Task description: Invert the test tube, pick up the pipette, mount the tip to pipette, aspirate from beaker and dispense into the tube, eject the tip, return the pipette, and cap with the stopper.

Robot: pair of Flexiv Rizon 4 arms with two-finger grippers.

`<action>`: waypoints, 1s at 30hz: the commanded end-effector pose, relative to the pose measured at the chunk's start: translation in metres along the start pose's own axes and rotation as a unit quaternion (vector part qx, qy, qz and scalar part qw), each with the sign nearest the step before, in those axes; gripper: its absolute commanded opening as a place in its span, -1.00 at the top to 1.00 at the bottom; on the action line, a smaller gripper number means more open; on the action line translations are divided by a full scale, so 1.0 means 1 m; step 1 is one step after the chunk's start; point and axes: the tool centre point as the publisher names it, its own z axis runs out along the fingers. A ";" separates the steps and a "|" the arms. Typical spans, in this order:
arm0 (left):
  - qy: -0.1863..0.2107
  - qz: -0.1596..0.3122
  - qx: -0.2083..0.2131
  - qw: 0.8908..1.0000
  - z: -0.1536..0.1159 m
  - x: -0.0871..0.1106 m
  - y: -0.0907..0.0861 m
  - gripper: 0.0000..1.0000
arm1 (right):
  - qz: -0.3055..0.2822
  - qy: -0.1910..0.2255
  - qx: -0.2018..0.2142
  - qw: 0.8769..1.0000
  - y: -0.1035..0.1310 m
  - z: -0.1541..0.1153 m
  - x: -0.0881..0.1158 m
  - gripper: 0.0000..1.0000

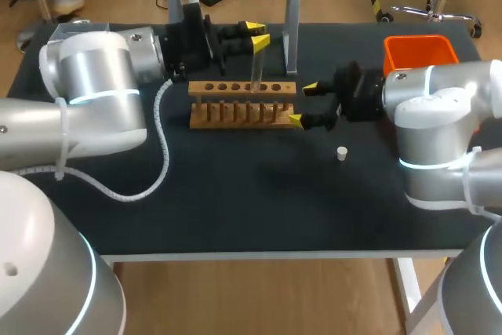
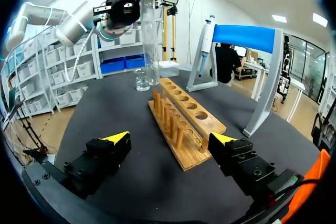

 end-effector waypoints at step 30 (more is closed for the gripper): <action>0.009 -0.016 0.021 1.000 0.003 -0.061 0.036 1.00 | 0.000 0.001 0.001 1.000 0.000 -0.001 0.000 -1.00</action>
